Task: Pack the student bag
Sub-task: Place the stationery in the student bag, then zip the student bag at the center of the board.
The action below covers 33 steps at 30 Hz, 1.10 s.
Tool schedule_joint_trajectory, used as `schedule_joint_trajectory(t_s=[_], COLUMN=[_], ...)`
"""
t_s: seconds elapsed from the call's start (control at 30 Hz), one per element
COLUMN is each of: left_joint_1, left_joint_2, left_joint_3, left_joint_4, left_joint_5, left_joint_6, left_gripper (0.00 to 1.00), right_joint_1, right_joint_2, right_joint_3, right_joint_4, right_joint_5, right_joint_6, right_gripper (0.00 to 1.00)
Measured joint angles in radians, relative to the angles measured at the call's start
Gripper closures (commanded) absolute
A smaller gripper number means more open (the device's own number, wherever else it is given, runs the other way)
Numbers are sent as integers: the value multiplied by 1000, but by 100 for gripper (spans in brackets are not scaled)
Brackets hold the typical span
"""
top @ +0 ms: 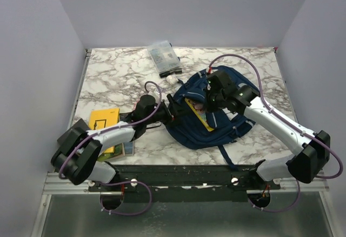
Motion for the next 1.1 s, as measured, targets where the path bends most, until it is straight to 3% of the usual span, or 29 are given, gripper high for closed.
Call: schedule_joint_trajectory(t_s=[0.17, 0.33, 0.37, 0.47, 0.5, 0.6, 0.63, 0.77, 0.87, 1.1], left_joint_1=[90, 216, 231, 270, 277, 288, 289, 288, 287, 286], left_joint_2=[-209, -269, -257, -189, -162, -108, -94, -59, -68, -222], left_joint_3=[-105, -6, 23, 114, 138, 154, 153, 114, 61, -53], left_joint_4=[-23, -131, -145, -167, -168, -176, -184, -209, -221, -281], left_joint_5=[84, 172, 191, 248, 259, 275, 276, 281, 283, 283], left_joint_6=[174, 381, 395, 396, 388, 366, 361, 339, 338, 354], left_gripper=[2, 6, 6, 7, 6, 7, 7, 7, 7, 7], right_joint_1=[-8, -8, -8, -8, -8, -8, -8, -8, -8, -8], right_joint_2=[-45, -101, -116, -154, -165, -195, -205, -226, -225, -48], right_joint_3=[-36, -91, -109, -154, -174, -263, -304, -438, -433, -143], right_joint_4=[-3, 3, 5, 10, 17, 72, 98, 158, 176, 174], right_joint_5=[-17, -29, -34, -62, -79, -151, -179, -277, -285, -77], right_joint_6=[-31, -56, -57, -42, -27, 27, 47, 123, 181, 374], right_gripper=[100, 99, 96, 69, 66, 42, 38, 28, 21, 22])
